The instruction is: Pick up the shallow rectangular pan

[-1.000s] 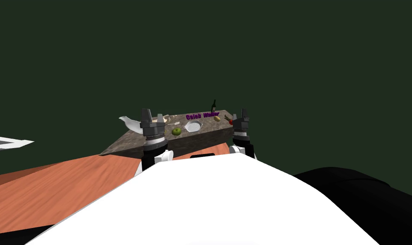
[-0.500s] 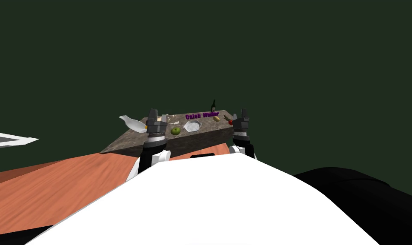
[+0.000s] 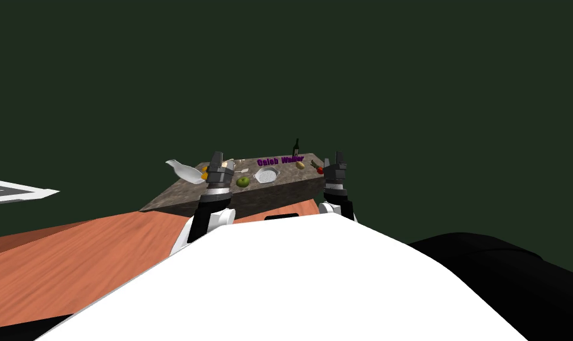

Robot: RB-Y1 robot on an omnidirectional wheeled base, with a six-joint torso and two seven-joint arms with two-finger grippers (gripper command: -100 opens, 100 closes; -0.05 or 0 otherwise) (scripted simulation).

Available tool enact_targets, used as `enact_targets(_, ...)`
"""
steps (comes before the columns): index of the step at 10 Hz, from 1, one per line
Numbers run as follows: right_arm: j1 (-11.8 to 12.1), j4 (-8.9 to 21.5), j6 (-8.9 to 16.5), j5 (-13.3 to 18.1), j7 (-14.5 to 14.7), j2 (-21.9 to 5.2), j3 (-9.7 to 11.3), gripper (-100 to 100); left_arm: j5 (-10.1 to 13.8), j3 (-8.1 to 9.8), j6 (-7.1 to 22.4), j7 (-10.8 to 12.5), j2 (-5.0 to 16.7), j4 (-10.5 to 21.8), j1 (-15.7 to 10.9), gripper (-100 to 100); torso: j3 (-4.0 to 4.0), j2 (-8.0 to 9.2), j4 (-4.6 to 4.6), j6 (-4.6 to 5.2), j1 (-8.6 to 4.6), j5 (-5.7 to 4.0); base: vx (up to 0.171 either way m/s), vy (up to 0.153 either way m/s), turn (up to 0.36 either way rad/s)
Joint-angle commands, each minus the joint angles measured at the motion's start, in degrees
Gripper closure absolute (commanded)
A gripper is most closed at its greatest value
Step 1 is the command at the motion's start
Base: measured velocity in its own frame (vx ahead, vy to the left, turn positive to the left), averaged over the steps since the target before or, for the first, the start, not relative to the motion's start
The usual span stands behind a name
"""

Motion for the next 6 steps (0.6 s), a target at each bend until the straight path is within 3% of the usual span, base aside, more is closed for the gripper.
enact_targets(1, 0.0, 0.0, 0.0, 0.0, 0.0, 0.0, 0.0, 0, 0.4, 0.25, 2.9, 0.8, 0.5, -0.2, -0.2, -100, 0.0, 0.0, 0.0, 0.0, 0.0, 0.0, -0.005, -0.039, 0.026)
enact_targets(6, 0.0, 0.0, 0.0, 0.0, 0.0, 0.0, 0.0, 0, 1.2, 1.0, 10.8, 2.3, 1.0, -0.6, -1.1, -100, -0.02, -0.03, -0.01, 0.0, -0.06, -0.01, -0.004, -0.046, 0.017)
